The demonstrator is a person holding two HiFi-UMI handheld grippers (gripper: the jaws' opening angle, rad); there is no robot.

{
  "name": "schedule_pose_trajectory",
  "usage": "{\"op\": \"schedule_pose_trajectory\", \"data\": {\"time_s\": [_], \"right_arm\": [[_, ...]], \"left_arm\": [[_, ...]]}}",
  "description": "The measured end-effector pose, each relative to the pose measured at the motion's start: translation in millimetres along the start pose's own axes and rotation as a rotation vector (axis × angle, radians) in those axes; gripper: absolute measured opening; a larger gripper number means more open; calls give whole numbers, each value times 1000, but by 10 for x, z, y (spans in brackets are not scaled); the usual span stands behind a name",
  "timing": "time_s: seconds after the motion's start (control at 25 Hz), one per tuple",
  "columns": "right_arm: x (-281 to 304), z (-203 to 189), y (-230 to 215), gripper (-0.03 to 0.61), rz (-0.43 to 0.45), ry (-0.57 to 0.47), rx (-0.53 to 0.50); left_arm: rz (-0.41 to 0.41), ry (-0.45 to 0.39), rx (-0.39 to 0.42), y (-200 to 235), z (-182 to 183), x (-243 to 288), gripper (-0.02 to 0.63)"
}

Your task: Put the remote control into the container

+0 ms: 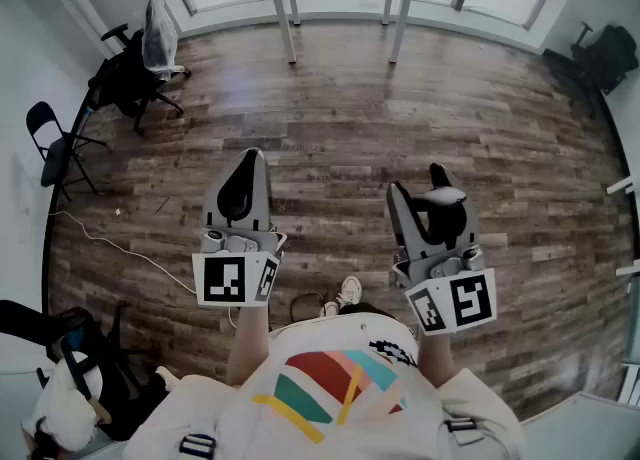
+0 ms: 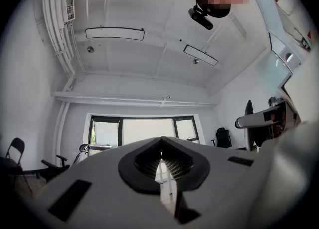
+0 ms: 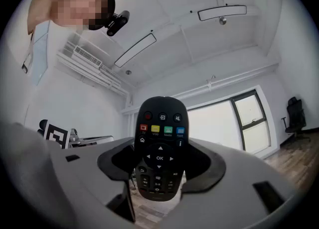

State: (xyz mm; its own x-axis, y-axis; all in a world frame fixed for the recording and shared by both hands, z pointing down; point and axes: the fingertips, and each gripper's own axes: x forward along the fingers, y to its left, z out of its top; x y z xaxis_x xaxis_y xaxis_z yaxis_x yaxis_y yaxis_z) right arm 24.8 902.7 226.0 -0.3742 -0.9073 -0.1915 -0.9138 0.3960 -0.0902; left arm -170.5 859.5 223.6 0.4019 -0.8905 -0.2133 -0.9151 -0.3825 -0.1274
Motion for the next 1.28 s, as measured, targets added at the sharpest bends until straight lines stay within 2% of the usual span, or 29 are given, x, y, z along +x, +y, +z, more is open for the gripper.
{"op": "schedule_pose_trajectory", "data": {"time_s": [0.24,0.52,0.72,1.04,1.28], "right_arm": [[65,-19,-90,258,1,0,-35],[102,17,-327,256,-20,-21,-30],[124,-9,-446,256,3,-34,-25],[52,-159,-546,256,59,7,1],[102,-205,-737,256,22,30,-29]], "left_arm": [[-8,-5,2,-27,-34,159,9],[-16,-1,-3,-140,-86,333,9],[10,-8,-2,-170,-96,407,9],[76,19,17,-158,-169,311,9],[84,22,36,-111,-169,470,9]]}}
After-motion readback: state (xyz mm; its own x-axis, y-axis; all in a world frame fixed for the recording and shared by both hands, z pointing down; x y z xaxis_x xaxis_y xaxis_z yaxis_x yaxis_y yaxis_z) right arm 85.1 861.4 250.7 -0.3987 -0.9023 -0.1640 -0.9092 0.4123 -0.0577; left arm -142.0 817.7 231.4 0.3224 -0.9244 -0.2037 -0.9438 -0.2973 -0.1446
